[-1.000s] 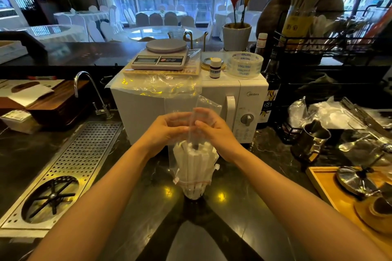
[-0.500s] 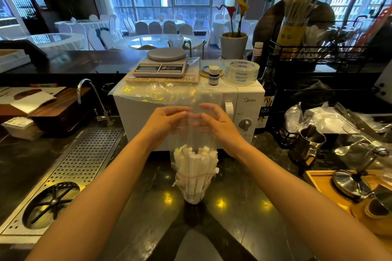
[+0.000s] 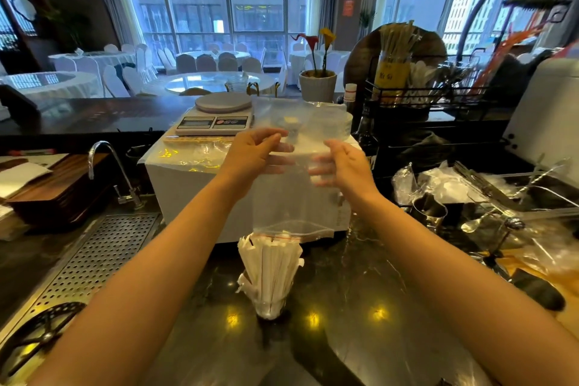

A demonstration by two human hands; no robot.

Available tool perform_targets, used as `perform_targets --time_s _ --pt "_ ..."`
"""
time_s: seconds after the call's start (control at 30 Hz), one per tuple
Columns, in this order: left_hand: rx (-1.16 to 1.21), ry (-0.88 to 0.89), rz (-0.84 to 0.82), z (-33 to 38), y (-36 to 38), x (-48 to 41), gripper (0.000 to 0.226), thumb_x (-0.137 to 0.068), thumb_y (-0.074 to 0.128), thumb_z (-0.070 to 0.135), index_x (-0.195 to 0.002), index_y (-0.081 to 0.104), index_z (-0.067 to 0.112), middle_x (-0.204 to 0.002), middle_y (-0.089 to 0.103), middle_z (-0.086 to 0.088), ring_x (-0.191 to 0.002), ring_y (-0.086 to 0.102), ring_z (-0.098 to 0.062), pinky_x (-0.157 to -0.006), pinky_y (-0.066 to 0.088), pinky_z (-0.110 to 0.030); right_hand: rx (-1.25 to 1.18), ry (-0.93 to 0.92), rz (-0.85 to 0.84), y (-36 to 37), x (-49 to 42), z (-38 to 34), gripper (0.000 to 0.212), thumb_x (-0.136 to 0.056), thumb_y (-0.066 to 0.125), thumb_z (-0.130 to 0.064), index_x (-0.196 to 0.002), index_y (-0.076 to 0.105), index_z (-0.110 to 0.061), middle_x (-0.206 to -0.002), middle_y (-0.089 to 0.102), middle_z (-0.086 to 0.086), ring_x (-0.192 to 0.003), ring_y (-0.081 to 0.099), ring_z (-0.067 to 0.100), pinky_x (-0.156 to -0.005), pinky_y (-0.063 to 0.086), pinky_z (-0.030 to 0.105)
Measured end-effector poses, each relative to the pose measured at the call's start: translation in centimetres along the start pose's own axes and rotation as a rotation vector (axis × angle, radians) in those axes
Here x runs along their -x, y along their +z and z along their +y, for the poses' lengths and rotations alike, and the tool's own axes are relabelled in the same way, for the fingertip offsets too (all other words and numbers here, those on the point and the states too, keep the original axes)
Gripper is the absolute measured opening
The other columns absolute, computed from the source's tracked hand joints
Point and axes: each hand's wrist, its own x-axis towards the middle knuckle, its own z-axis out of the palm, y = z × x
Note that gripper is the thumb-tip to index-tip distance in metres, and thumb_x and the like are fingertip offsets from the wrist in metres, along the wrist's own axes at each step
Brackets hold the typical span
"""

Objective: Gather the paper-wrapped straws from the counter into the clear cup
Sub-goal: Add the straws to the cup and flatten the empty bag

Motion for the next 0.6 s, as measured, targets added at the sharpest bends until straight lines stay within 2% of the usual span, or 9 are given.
perform_targets --time_s 0.07,0.13,0.2,0.33,0.4,0.47,0.53,0.6 --pt "-0.006 0.012 0.025 -0.1 1.4 -0.1 0.021 -0.094 0.042 0.012 -0.092 0.063 0.014 -0.074 0.065 -0.005 -0.049 0.067 -0.006 -0.044 0.054 -0.018 0.069 -0.034 0.067 -1.3 0.1 0.0 0.025 -0.097 0.038 -0.021 -0.100 0.055 -0.003 -0.072 0.057 0.006 -0.039 0.059 0.005 -0.037 0.048 0.018" --pt "-0.042 0.010 0.056 -0.4 2.9 -0.3 0.020 -0.094 0.042 0.011 -0.102 0.059 0.005 -0.068 0.061 -0.006 -0.041 0.063 -0.005 -0.039 0.052 -0.017 0.183 -0.094 0.122 -2.8 0.3 0.3 0.027 -0.097 0.038 -0.023 -0.079 0.054 -0.010 -0.064 0.056 0.007 -0.034 0.056 0.004 -0.035 0.047 0.018" --pt "-0.086 -0.003 0.072 -0.9 4.5 -0.3 0.021 -0.095 0.041 0.013 -0.105 0.057 0.005 -0.063 0.058 -0.006 -0.035 0.059 -0.003 -0.038 0.050 -0.019 0.303 -0.154 0.193 -4.3 0.5 0.8 0.031 -0.096 0.039 -0.025 -0.068 0.048 -0.017 -0.056 0.054 0.007 -0.031 0.053 0.003 -0.034 0.045 0.017" --pt "-0.114 0.001 0.073 -2.2 8.0 0.3 0.015 -0.095 0.038 0.015 -0.098 0.052 0.010 -0.059 0.053 -0.003 -0.031 0.054 -0.001 -0.032 0.044 -0.014 0.462 -0.184 0.279 -7.3 1.2 2.3 0.036 -0.096 0.038 -0.025 -0.062 0.043 -0.016 -0.047 0.050 0.008 -0.025 0.048 0.004 -0.030 0.036 0.012" --pt "-0.075 -0.059 0.060 -2.9 9.8 0.7 0.013 -0.093 0.041 0.013 -0.104 0.046 0.010 -0.065 0.055 -0.003 -0.037 0.056 -0.005 -0.034 0.046 -0.017 0.535 -0.157 0.303 -8.9 1.5 3.2 0.038 -0.097 0.037 -0.024 -0.060 0.042 -0.017 -0.044 0.048 0.008 -0.026 0.046 0.005 -0.031 0.033 0.010" --pt "0.006 -0.146 0.038 -4.0 11.4 1.3 0.033 -0.088 0.045 0.007 -0.119 0.035 0.012 -0.070 0.056 -0.005 -0.045 0.056 -0.014 -0.036 0.047 -0.020 0.625 -0.118 0.326 -10.4 1.8 4.3 0.042 -0.097 0.036 -0.023 -0.055 0.040 -0.016 -0.044 0.046 0.006 -0.033 0.047 0.008 -0.039 0.036 0.016" --pt "0.065 -0.207 0.009 -5.6 13.0 2.3 0.052 -0.086 0.046 0.004 -0.130 0.023 0.020 -0.077 0.057 -0.005 -0.048 0.055 -0.015 -0.036 0.047 -0.018 0.733 -0.056 0.322 -12.0 2.2 5.6 0.046 -0.097 0.036 -0.021 -0.051 0.039 -0.015 -0.047 0.045 0.005 -0.051 0.050 0.020 -0.055 0.037 0.030" --pt "0.054 -0.245 -0.005 -7.7 14.4 3.6 0.068 -0.085 0.045 0.002 -0.137 0.011 0.029 -0.085 0.060 -0.010 -0.050 0.056 -0.015 -0.037 0.047 -0.018 0.798 0.020 0.287 -13.3 2.8 7.2 0.046 -0.097 0.036 -0.022 -0.052 0.040 -0.012 -0.054 0.048 0.010 -0.063 0.051 0.028 -0.064 0.037 0.039"
